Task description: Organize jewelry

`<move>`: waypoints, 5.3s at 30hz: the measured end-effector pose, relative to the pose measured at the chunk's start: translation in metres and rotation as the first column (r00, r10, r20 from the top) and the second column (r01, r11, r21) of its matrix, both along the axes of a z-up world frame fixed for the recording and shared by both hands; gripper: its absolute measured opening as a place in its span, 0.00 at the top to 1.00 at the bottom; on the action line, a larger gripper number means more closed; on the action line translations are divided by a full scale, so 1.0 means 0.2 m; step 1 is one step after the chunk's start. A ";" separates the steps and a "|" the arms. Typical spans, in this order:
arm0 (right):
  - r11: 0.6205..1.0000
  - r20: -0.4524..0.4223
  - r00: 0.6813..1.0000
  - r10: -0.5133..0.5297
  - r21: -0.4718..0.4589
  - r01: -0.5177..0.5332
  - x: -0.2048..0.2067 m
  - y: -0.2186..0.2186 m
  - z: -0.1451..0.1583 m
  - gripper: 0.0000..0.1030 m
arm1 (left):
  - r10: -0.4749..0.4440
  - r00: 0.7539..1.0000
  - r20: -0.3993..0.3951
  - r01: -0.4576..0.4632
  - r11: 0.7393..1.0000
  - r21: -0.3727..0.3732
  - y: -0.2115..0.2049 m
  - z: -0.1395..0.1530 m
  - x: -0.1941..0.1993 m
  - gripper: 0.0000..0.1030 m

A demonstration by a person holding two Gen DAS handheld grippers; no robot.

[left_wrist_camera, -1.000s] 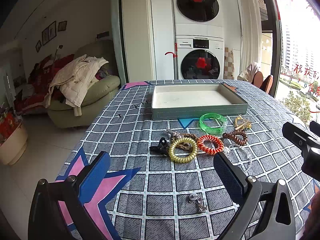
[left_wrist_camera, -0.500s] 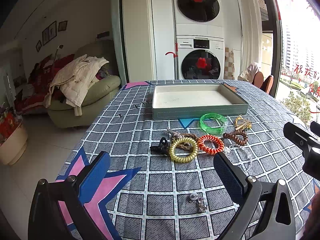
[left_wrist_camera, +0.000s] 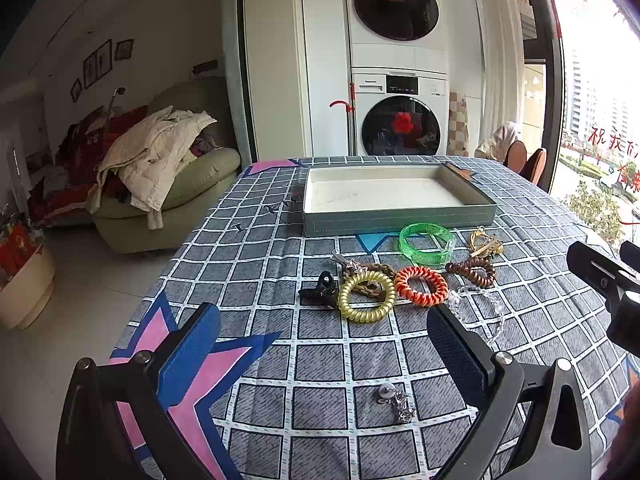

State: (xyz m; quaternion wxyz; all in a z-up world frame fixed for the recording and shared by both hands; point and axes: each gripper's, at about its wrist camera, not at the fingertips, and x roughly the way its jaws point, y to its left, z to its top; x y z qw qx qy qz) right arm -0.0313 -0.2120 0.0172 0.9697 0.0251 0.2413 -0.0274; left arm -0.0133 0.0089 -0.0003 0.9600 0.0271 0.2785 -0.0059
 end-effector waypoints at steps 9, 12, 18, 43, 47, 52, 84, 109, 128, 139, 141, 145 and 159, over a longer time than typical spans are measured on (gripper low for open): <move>1.000 -0.018 1.000 -0.003 0.014 0.003 0.01 -0.02 -0.01 0.00 | 0.002 1.000 -0.019 -0.003 1.000 -0.008 0.00 -0.01 0.01 0.00; 1.000 -0.030 1.000 -0.003 0.017 0.004 0.03 -0.02 -0.01 0.00 | 0.002 1.000 -0.030 -0.002 1.000 -0.011 0.00 -0.02 0.02 0.00; 0.999 -0.088 0.996 0.000 0.033 0.003 0.07 -0.04 -0.04 0.00 | -0.009 0.995 -0.102 0.005 0.999 -0.036 0.03 -0.04 0.10 0.00; 0.993 -0.394 0.918 0.041 0.115 0.005 0.35 0.00 -0.25 0.06 | 0.034 0.917 -0.398 -0.101 0.984 -0.149 0.24 -0.21 0.65 0.00; 0.994 -0.430 0.901 0.052 0.112 -0.004 0.40 0.03 -0.29 0.15 | 0.044 0.903 -0.427 -0.121 0.980 -0.155 0.26 -0.25 0.68 0.00; 0.996 -0.459 0.887 0.055 0.092 -0.015 0.45 0.07 -0.33 0.28 | 0.051 0.898 -0.437 -0.128 0.981 -0.148 0.26 -0.27 0.70 0.00; 0.972 -0.411 0.892 0.186 0.208 -0.107 0.45 0.01 -0.12 0.91 | -0.094 0.937 -0.336 0.050 0.989 -0.138 0.22 -0.08 0.68 0.46; 0.916 -0.279 0.901 0.334 0.323 -0.239 1.28 0.04 0.34 0.91 | -0.202 0.940 -0.275 0.152 0.969 -0.193 0.07 0.29 1.34 0.46; 0.957 -0.436 0.879 0.194 0.280 -0.072 1.74 -0.04 -0.19 0.91 | -0.187 0.914 -0.361 0.187 0.982 -0.033 -0.20 -0.11 1.80 0.45; 0.976 -0.481 0.868 0.127 0.218 -0.022 1.71 -0.10 -0.29 0.81 | -0.122 0.915 -0.385 0.165 0.983 0.080 -0.25 -0.17 1.80 0.29; 0.974 -0.480 0.867 0.133 0.226 -0.024 1.71 -0.10 -0.28 0.56 | -0.122 0.923 -0.366 0.161 0.984 0.077 -0.25 -0.15 1.79 0.18; 0.972 -0.444 0.885 0.139 0.231 -0.036 1.66 -0.10 -0.22 0.51 | -0.123 0.926 -0.357 0.159 0.985 0.073 -0.24 -0.13 1.78 0.05; 0.940 -0.290 0.943 0.162 0.335 -0.058 1.40 -0.13 0.08 0.17 | -0.156 0.950 -0.269 0.155 0.988 -0.024 -0.10 0.13 1.54 0.00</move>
